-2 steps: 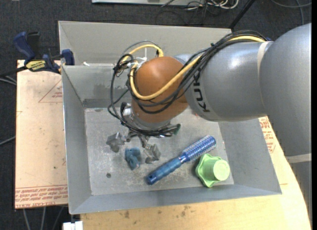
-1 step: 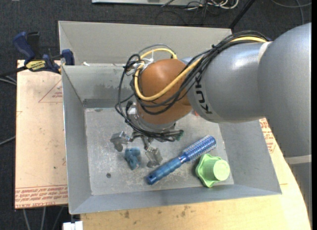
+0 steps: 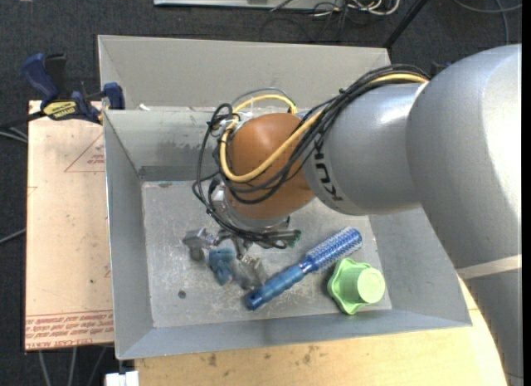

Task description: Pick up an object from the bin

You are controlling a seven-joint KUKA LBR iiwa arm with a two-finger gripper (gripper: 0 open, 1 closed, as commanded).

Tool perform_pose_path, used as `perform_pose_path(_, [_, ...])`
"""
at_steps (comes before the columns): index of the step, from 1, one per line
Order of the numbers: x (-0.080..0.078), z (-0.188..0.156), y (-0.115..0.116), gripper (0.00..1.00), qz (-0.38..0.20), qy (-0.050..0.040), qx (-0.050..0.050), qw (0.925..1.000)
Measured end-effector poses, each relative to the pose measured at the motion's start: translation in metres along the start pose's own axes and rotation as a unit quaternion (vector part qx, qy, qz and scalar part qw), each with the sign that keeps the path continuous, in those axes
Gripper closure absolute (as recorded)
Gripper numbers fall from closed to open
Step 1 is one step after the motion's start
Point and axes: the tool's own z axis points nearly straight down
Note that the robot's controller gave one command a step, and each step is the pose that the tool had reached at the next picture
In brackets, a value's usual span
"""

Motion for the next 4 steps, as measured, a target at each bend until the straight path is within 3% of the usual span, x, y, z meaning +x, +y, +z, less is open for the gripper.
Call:
perform_pose_path(1, [-0.001, 0.0, 0.0, 0.0, 0.001, -0.0009, 0.0, 1.0])
perform_pose_path(2, [-0.001, -0.001, 0.0, 1.0, 0.002, -0.0012, 0.0, 1.0])
perform_pose_path(4, [-0.005, -0.105, -0.001, 1.0, 0.004, -0.0037, 0.003, 1.0])
